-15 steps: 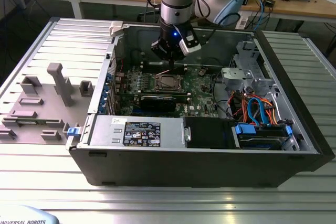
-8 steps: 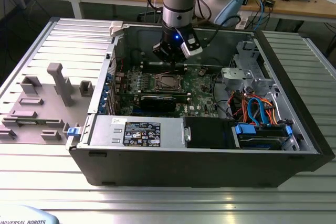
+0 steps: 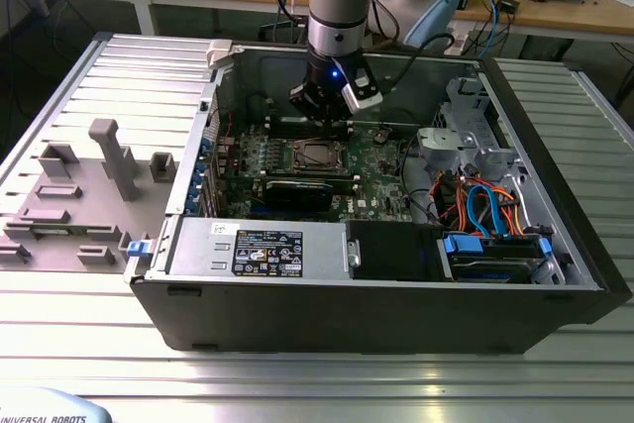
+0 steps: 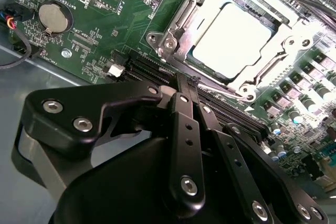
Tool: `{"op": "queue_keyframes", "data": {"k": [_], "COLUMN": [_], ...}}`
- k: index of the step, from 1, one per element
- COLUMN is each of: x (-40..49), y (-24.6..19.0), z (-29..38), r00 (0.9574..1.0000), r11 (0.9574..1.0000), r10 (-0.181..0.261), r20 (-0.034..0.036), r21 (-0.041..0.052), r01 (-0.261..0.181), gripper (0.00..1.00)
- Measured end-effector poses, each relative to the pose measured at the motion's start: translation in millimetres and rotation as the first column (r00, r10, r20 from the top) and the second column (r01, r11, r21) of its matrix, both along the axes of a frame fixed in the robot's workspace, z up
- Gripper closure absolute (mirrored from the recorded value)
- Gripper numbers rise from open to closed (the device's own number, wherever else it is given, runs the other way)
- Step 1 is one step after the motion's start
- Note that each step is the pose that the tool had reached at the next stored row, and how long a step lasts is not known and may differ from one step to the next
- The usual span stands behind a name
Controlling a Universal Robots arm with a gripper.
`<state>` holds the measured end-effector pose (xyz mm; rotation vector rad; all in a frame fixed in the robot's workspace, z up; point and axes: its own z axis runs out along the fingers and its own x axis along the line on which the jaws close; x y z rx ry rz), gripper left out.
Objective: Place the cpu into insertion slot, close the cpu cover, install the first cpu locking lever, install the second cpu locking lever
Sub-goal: 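Install the first cpu locking lever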
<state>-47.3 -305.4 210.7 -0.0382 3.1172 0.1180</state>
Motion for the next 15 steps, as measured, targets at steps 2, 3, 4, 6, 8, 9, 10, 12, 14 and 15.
{"op": "queue_keyframes", "data": {"k": [2,3,4,6,8,9,10,12,14,15], "x": [0.4,0.6,0.7,0.9,1.0,1.0,1.1,1.1,1.2,1.1], "y": [0.0,0.0,0.0,0.0,0.0,-0.1,0.0,0.0,0.1,0.0], "z": [-1.9,-3.1,-4.1,-5.7,-6.8,-6.9,-7.0,-7.0,-6.2,-5.7], "r00": [1.0000,1.0000,1.0000,1.0000,1.0000,1.0000,1.0000,1.0000,1.0000,1.0000], "r11": [1.0000,1.0000,1.0000,1.0000,1.0000,1.0000,1.0000,1.0000,1.0000,1.0000], "r10": [-0.001,-0.002,-0.002,-0.003,-0.004,-0.004,-0.004,-0.004,-0.004,-0.004], "r20": [-0.0004,-0.0005,-0.0006,-0.0010,-0.0017,-0.0018,-0.0017,-0.0014,-0.0013,-0.0015], "r21": [-0.0001,0.0000,-0.0001,0.0000,-0.0001,-0.0003,-0.0002,0.0001,0.0002,0.0000], "r01": [0.001,0.002,0.002,0.003,0.004,0.004,0.004,0.004,0.004,0.004], "gripper": [0.89,0.89,0.89,0.89,0.89,0.89,0.89,0.89,0.89,0.89]}}
